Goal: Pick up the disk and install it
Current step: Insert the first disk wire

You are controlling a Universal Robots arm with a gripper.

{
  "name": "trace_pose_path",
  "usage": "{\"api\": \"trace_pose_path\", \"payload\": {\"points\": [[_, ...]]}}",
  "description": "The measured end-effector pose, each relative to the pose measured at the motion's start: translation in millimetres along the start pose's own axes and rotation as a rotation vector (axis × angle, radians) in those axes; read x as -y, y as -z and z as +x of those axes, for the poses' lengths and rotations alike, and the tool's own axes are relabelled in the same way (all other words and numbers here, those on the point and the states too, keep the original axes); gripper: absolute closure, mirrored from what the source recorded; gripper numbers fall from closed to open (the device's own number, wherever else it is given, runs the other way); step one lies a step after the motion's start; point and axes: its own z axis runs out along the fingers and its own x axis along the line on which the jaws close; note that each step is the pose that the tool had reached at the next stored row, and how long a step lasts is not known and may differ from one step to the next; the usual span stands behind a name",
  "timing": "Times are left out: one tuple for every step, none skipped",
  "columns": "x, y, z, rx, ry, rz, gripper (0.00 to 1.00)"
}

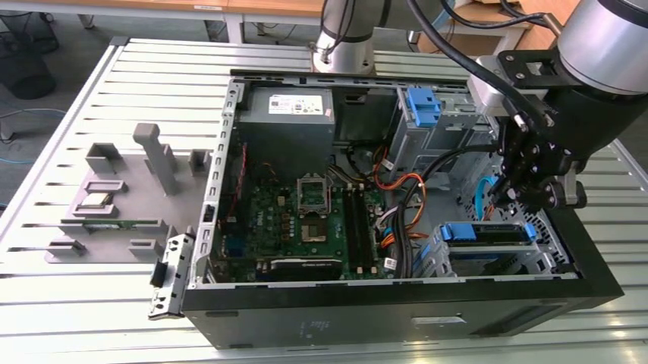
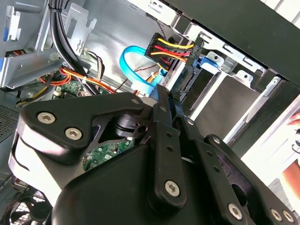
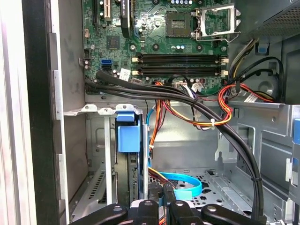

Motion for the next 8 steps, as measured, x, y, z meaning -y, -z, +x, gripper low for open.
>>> {"api": "trace_pose_path", "payload": {"points": [[0.0,0.0,0.0,0.0001,0.0,0.0,0.84],[0.0,0.0,0.0,0.0001,0.0,0.0,0.84],[0.0,0.0,0.0,0.0002,0.0,0.0,0.84],[0.0,0.0,0.0,0.0002,0.0,0.0,0.84],[0.0,0.0,0.0,0.0002,0.0,0.0,0.84],[0.0,0.0,0.0,0.0005,0.0,0.0,0.84],[0.0,0.0,0.0,0.0007,0.0,0.0,0.84],[0.0,0.0,0.0,0.0007,0.0,0.0,0.84]]}}
